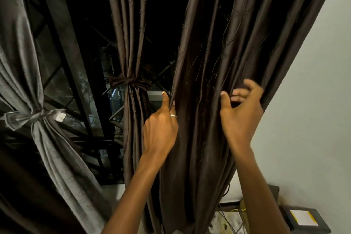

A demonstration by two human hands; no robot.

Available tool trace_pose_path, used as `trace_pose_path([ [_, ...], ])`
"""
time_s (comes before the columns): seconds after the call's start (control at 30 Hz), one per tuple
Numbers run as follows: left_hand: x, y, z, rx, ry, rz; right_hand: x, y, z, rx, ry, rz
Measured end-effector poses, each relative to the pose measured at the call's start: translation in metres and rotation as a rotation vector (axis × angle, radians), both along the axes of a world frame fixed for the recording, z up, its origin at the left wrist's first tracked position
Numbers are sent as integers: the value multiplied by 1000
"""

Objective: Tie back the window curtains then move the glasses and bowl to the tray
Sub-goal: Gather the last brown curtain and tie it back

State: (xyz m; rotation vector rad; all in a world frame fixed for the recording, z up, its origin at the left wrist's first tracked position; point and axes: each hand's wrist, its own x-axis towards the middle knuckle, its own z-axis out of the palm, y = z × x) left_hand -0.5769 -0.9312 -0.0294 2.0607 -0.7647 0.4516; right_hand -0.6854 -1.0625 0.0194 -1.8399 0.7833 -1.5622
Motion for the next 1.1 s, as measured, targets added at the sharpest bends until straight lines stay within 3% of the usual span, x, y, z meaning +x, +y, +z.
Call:
trace_pose_path([
  [0.3,-10,-3,-1,18,-30,-66,14,21,-51,-95,147,53],
  [0.4,-11,-4,-2,8,-50,-55,16,35,-60,-163,89,109],
  [0.53,-9,-3,-3,43,-39,-88,22,49,-76,27,92,330],
  [0.63,-6,-1,-4,13,-22,-121,26,59,-81,-3,55,389],
  [0.9,2,7,0,-48,214,-301,36,70,-92,-46,116,449],
  [1.1,-6,-3,12,50,175,-95,38,71,-97,-124,166,416],
])
